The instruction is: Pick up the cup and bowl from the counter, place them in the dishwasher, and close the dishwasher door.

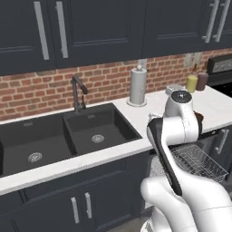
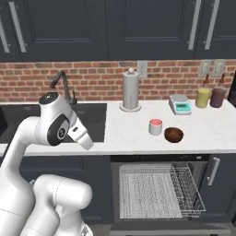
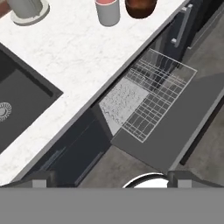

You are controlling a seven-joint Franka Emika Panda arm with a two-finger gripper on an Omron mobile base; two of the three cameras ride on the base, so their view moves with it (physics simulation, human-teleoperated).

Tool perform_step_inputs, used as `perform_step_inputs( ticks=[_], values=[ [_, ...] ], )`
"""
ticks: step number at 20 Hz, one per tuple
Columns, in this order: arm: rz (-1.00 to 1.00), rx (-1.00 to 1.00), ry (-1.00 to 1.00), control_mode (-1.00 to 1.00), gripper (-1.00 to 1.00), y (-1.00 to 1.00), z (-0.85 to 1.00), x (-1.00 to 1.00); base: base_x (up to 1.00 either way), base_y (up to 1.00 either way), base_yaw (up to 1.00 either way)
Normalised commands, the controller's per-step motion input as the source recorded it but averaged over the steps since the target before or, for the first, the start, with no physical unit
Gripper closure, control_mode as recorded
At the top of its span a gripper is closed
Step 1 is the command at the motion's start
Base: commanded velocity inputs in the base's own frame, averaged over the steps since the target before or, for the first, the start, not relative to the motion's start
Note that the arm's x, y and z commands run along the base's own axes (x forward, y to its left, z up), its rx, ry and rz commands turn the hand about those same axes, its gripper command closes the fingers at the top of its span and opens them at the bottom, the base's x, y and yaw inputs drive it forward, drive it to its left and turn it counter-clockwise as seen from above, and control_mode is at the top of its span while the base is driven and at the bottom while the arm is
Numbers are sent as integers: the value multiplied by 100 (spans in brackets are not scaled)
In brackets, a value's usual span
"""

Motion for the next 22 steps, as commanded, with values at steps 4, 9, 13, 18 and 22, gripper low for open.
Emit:
perform_step_inputs(
  ticks=[4,9,13,18,22],
  values=[
    [0,0,0,100,-100,0,0,0,-22,49,-34],
    [0,0,0,100,-100,0,0,0,-17,60,-34],
    [0,0,0,100,-100,0,0,0,-15,38,-34],
    [0,0,0,100,-100,0,0,0,0,-4,-31],
    [0,0,0,100,-100,0,0,0,0,-14,-27]
  ],
)
